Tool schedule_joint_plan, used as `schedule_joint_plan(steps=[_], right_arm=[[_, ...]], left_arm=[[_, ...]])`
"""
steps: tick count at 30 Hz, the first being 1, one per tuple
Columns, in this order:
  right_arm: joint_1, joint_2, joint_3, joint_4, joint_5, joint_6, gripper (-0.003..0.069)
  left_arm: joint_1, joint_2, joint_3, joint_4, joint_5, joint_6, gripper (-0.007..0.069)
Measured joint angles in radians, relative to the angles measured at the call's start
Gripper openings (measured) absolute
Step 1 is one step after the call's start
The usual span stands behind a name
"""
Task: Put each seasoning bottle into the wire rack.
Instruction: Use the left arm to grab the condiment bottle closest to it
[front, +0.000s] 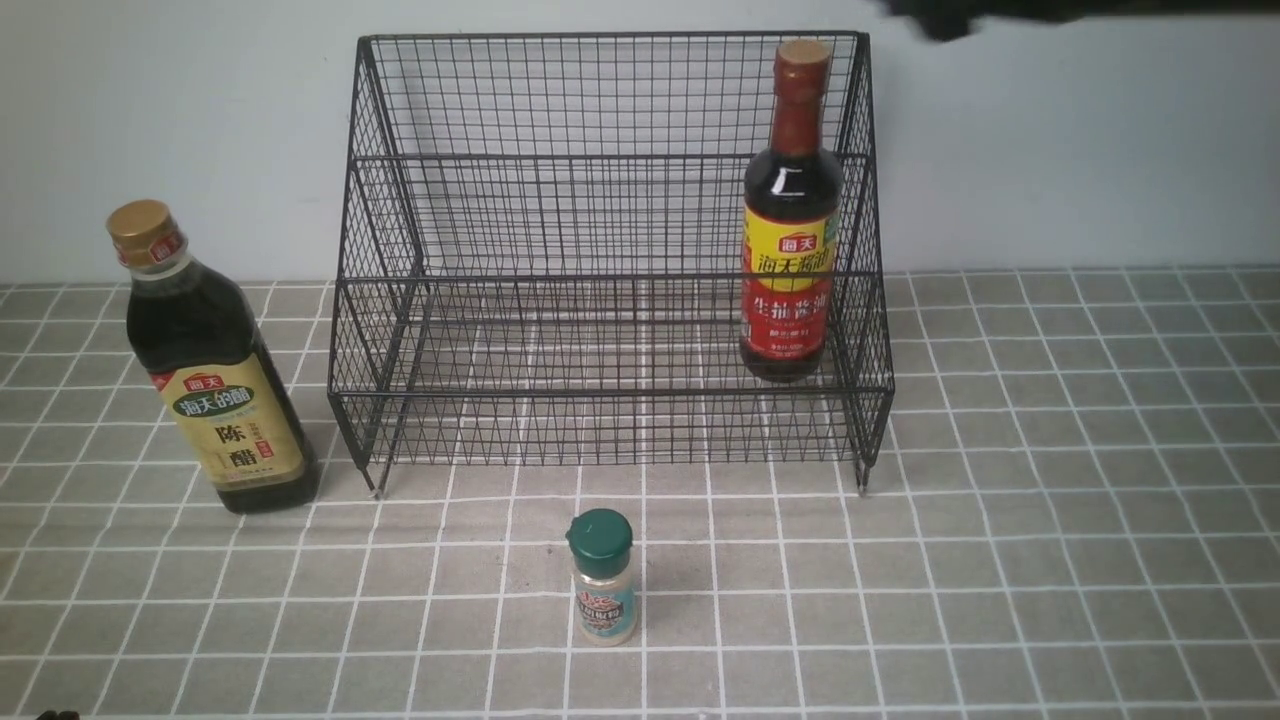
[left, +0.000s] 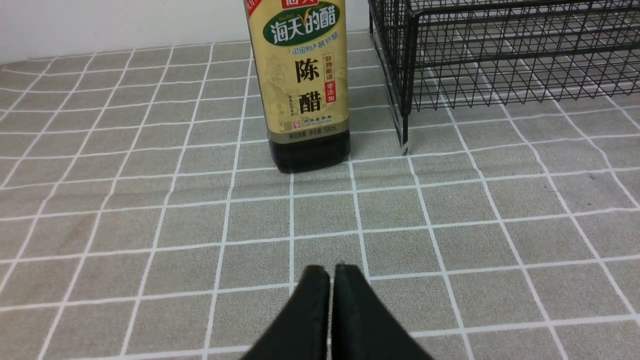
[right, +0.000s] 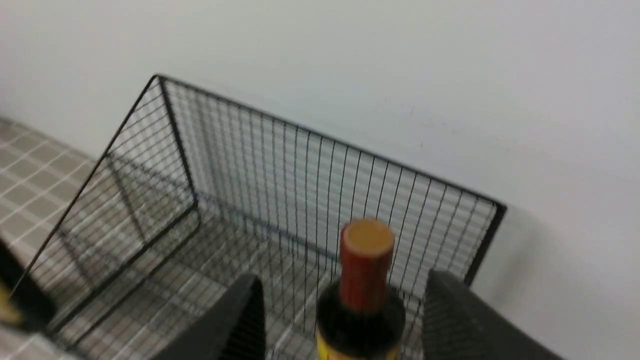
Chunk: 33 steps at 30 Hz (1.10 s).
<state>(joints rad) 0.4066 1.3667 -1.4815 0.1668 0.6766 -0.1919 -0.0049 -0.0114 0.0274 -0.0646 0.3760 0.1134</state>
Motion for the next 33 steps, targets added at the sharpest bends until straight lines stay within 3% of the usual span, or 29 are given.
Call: schedule_joint_plan(steps=[1, 3, 4, 9, 14, 21, 28, 33], right_arm=[[0.000, -0.014, 0.000, -0.003, 0.011, 0.002, 0.0362], [0.000, -0.073, 0.000, -0.014, 0.108, 0.019, 0.0277], [0.000, -0.132, 0.000, -0.030, 0.213, 0.034, 0.0166], [0.000, -0.247, 0.012, -0.047, 0.390, 0.046, 0.0008], [0.000, -0.385, 0.139, -0.049, 0.366, 0.051, -0.0011], [0.000, -0.729, 0.570, -0.049, 0.012, 0.155, -0.0012], [0.000, -1.076, 0.974, -0.049, -0.324, 0.274, -0.0012], [0.000, -1.249, 1.156, -0.049, -0.426, 0.304, -0.0012]], left_arm=[[0.000, 0.000, 0.000, 0.000, 0.000, 0.000, -0.0007], [0.000, 0.000, 0.000, 0.000, 0.000, 0.000, -0.0007], [0.000, 0.000, 0.000, 0.000, 0.000, 0.000, -0.0007], [0.000, 0.000, 0.000, 0.000, 0.000, 0.000, -0.0007], [0.000, 0.000, 0.000, 0.000, 0.000, 0.000, -0.0007], [0.000, 0.000, 0.001, -0.005, -0.019, 0.000, -0.0007], [0.000, 0.000, 0.001, -0.174, -0.166, -0.031, -0.0007], [0.000, 0.000, 0.001, -0.277, -0.248, -0.044, -0.0007]])
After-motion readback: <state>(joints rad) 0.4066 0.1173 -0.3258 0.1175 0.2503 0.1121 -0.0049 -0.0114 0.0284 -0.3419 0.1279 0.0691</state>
